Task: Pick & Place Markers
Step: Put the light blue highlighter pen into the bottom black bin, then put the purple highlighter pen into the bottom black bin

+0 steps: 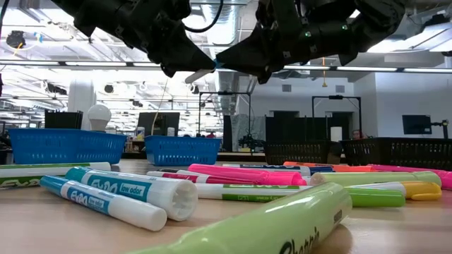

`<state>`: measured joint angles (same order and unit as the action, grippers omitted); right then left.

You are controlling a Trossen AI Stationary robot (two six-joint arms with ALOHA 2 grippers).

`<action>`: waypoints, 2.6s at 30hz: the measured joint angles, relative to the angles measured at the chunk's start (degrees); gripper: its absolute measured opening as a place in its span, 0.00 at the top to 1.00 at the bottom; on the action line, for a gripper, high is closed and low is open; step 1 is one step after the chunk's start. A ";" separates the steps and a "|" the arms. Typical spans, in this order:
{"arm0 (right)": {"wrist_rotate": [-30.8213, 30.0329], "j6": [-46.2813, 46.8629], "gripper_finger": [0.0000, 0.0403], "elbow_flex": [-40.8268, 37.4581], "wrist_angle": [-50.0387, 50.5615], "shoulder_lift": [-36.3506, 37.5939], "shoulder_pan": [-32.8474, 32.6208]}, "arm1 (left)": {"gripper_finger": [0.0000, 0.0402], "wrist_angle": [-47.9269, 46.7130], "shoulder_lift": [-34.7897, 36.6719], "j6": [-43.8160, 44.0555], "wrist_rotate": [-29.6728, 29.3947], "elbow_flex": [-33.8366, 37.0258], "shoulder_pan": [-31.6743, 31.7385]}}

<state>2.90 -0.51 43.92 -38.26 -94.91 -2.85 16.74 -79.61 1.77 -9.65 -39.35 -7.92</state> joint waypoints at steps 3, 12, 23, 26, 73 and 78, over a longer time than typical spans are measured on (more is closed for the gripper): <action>-0.02 -0.02 0.92 -0.02 0.00 0.00 0.00 | 0.88 -0.03 0.00 0.01 -0.02 0.02 0.00; -0.12 2.27 0.88 -0.04 2.85 0.43 -0.17 | 0.80 0.13 0.00 0.19 -0.37 0.02 0.03; -12.29 5.37 0.91 -0.04 35.93 23.41 -4.99 | 0.77 -0.11 0.00 0.21 -2.82 0.02 0.04; -16.00 8.57 0.87 -0.04 49.15 31.21 -7.58 | 0.77 -0.33 0.00 0.21 -2.82 0.02 0.04; -32.71 32.52 0.59 -11.32 58.52 37.94 -24.95 | 0.77 0.34 0.02 5.15 -0.96 0.02 -0.76; -26.74 32.52 0.64 -11.30 57.53 26.52 -19.85 | 0.77 0.52 0.02 5.15 -1.01 0.02 -0.76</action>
<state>-23.84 32.01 32.62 19.27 -68.39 -22.70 17.26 -79.59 6.92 -10.66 -39.33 -8.69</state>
